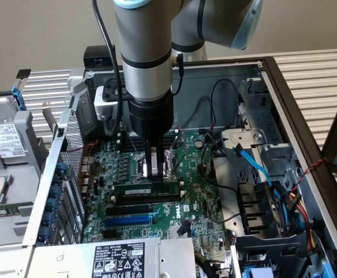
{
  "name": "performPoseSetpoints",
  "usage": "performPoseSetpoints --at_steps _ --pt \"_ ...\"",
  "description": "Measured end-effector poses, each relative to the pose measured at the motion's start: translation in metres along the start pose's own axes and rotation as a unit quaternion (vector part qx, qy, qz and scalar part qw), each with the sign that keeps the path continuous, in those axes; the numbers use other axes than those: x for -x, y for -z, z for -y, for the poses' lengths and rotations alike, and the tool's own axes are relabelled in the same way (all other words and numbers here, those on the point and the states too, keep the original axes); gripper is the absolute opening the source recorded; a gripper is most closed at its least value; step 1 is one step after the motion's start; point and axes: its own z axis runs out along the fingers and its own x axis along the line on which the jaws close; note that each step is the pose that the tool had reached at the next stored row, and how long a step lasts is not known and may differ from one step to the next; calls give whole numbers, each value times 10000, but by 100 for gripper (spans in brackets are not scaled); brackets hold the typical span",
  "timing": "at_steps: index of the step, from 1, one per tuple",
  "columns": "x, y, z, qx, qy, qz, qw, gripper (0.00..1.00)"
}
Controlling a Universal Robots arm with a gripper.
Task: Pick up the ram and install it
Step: 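Insert the ram into the slot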
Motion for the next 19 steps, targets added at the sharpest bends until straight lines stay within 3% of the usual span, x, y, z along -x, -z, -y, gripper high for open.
performPoseSetpoints --at_steps 12,16,18,19 --pt "-13 9 1 -2 -1 25 10000 12" --pt "-14 34 -10 -19 -1 27 10000 12" --pt "-15 34 -14 -88 -2 30 10000 12" --pt "-14 35 -16 -152 -3 32 9999 12"
